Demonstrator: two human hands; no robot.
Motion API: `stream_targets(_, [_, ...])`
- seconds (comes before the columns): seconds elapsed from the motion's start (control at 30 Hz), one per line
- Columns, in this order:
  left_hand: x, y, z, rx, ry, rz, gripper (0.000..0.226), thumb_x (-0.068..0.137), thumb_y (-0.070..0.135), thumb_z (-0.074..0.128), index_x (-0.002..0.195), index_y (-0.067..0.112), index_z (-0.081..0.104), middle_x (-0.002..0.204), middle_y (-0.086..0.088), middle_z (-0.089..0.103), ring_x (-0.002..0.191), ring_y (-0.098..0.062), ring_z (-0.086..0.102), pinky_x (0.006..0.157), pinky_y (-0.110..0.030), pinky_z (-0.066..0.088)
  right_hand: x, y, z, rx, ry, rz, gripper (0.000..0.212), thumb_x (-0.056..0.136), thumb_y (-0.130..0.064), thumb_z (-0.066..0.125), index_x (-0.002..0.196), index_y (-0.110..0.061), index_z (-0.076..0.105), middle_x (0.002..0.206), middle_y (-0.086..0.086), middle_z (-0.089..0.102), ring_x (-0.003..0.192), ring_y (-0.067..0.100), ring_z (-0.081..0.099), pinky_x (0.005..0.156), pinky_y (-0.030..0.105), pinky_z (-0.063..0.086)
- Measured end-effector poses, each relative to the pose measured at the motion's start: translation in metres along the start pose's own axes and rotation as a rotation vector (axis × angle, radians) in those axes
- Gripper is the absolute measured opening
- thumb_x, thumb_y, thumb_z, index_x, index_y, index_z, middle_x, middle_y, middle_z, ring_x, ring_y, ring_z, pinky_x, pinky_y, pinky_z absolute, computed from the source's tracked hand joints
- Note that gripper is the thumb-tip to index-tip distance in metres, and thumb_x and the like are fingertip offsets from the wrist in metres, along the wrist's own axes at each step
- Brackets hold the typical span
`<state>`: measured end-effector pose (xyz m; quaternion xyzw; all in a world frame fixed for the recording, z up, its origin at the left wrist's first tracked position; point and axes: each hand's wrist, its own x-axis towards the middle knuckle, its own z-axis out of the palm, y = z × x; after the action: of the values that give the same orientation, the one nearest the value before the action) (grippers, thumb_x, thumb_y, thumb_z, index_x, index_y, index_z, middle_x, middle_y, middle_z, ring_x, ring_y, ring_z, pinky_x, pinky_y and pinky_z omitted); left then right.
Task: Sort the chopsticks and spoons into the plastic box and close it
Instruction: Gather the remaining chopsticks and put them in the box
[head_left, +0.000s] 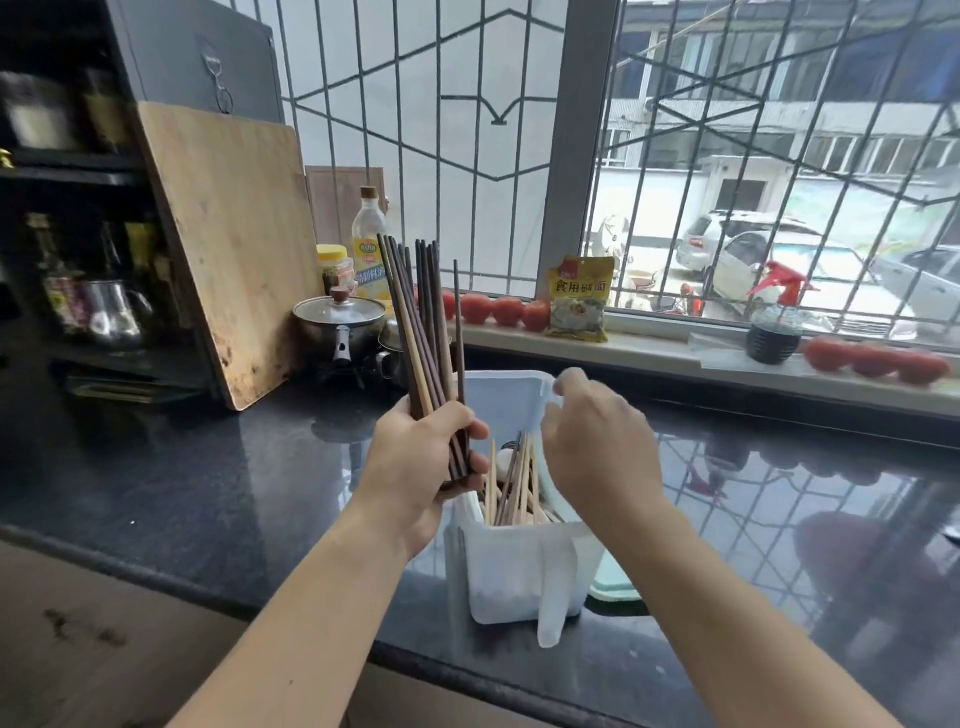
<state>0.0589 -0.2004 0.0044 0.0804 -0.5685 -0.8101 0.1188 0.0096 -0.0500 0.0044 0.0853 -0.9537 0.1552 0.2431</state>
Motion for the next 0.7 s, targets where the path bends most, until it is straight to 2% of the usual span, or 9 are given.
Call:
stream_targets(0.03, [0.0, 0.0, -0.001, -0.024, 0.003, -0.015, 0.007, 0.096, 0.005, 0.061, 0.1, 0.009, 0.057, 0.069, -0.005, 0.066, 0.051, -0.019, 0.057, 0.052, -0.032, 0.049, -0.002, 0.008, -0.006, -0.104, 0.014, -0.003, 0.016, 0.1, -0.025, 0.047, 0.11, -0.015, 0.054, 0.105, 0.006, 0.061, 0.093, 0.026, 0.051, 0.073, 0.037, 0.039])
stream_targets(0.17, [0.002, -0.002, 0.001, -0.121, 0.008, -0.084, 0.007, 0.096, 0.005, 0.06, 0.099, 0.008, 0.056, 0.067, -0.006, 0.064, 0.049, -0.017, 0.055, 0.046, -0.028, 0.046, 0.002, 0.029, -0.005, -0.147, -0.426, 0.133, 0.005, 0.097, -0.015, 0.048, 0.094, -0.015, 0.052, 0.092, 0.006, 0.059, 0.076, 0.024, 0.053, 0.054, 0.031, 0.034])
stream_targets(0.3, [-0.001, -0.008, 0.008, -0.122, -0.037, -0.102, 0.007, 0.096, 0.004, 0.06, 0.098, 0.009, 0.056, 0.07, -0.007, 0.063, 0.05, -0.018, 0.055, 0.047, -0.029, 0.045, 0.015, 0.04, -0.002, -0.207, -0.434, 0.1, 0.009, 0.093, -0.008, 0.048, 0.092, -0.012, 0.056, 0.08, 0.005, 0.056, 0.064, 0.021, 0.05, 0.054, 0.031, 0.038])
stream_targets(0.4, [0.0, -0.011, 0.013, -0.036, -0.074, -0.051, 0.008, 0.096, 0.002, 0.059, 0.099, 0.008, 0.056, 0.07, -0.006, 0.057, 0.051, -0.021, 0.057, 0.048, -0.03, 0.045, 0.018, 0.045, -0.004, -0.222, -0.353, 0.06, 0.008, 0.1, -0.017, 0.049, 0.099, -0.016, 0.057, 0.101, 0.006, 0.063, 0.081, 0.024, 0.055, 0.069, 0.034, 0.045])
stream_targets(0.47, [0.001, -0.009, 0.013, -0.007, -0.121, -0.029, 0.008, 0.096, 0.001, 0.059, 0.101, 0.008, 0.056, 0.067, -0.005, 0.056, 0.052, -0.022, 0.057, 0.048, -0.032, 0.045, 0.016, 0.039, -0.008, -0.06, -0.132, -0.007, 0.024, 0.105, -0.031, 0.045, 0.112, -0.016, 0.063, 0.109, 0.006, 0.064, 0.099, 0.028, 0.056, 0.082, 0.038, 0.047])
stream_targets(0.5, [0.001, -0.008, 0.013, 0.006, -0.151, -0.019, 0.008, 0.096, 0.002, 0.06, 0.102, 0.007, 0.057, 0.067, -0.005, 0.056, 0.052, -0.023, 0.056, 0.048, -0.032, 0.045, 0.015, 0.032, -0.013, 0.13, -0.074, -0.011, 0.029, 0.105, -0.033, 0.044, 0.109, -0.015, 0.066, 0.105, 0.005, 0.067, 0.099, 0.028, 0.058, 0.083, 0.039, 0.049])
stream_targets(0.57, [0.001, -0.005, 0.013, 0.05, -0.184, 0.005, 0.01, 0.097, 0.003, 0.061, 0.105, 0.007, 0.057, 0.069, -0.006, 0.057, 0.053, -0.024, 0.056, 0.048, -0.034, 0.046, 0.016, 0.013, -0.022, 0.509, -0.18, 0.048, 0.035, 0.106, -0.037, 0.044, 0.106, -0.011, 0.068, 0.1, 0.005, 0.07, 0.095, 0.028, 0.063, 0.084, 0.042, 0.053])
stream_targets(0.6, [0.001, -0.004, 0.014, 0.069, -0.175, 0.017, 0.01, 0.097, 0.004, 0.062, 0.106, 0.007, 0.057, 0.071, -0.006, 0.057, 0.053, -0.024, 0.056, 0.049, -0.034, 0.046, 0.016, 0.007, -0.023, 0.545, -0.248, 0.073, 0.036, 0.105, -0.038, 0.044, 0.112, -0.012, 0.068, 0.106, 0.005, 0.07, 0.1, 0.026, 0.063, 0.089, 0.044, 0.053])
stream_targets(0.7, [0.004, -0.004, 0.013, 0.085, -0.096, 0.05, 0.007, 0.097, 0.004, 0.06, 0.101, 0.007, 0.057, 0.067, -0.007, 0.055, 0.051, -0.023, 0.057, 0.05, -0.034, 0.047, 0.015, 0.011, -0.02, -0.017, -0.316, 0.026, 0.028, 0.102, -0.033, 0.05, 0.121, -0.014, 0.056, 0.118, 0.005, 0.061, 0.109, 0.028, 0.054, 0.088, 0.041, 0.046])
